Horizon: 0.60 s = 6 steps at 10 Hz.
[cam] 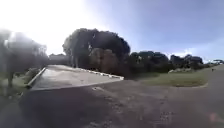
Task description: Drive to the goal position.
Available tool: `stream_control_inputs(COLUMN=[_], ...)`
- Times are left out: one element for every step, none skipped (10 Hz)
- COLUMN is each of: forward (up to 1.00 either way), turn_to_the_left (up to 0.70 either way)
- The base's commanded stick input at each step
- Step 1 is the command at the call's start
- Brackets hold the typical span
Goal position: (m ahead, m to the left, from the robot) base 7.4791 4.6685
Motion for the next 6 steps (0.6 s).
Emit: stream_control_inputs(forward=[1.0,1.0,1.0,1.0,1.0,1.0], turn_to_the_left=[0.27,0.27,0.27,0.27,0.27,0.27])
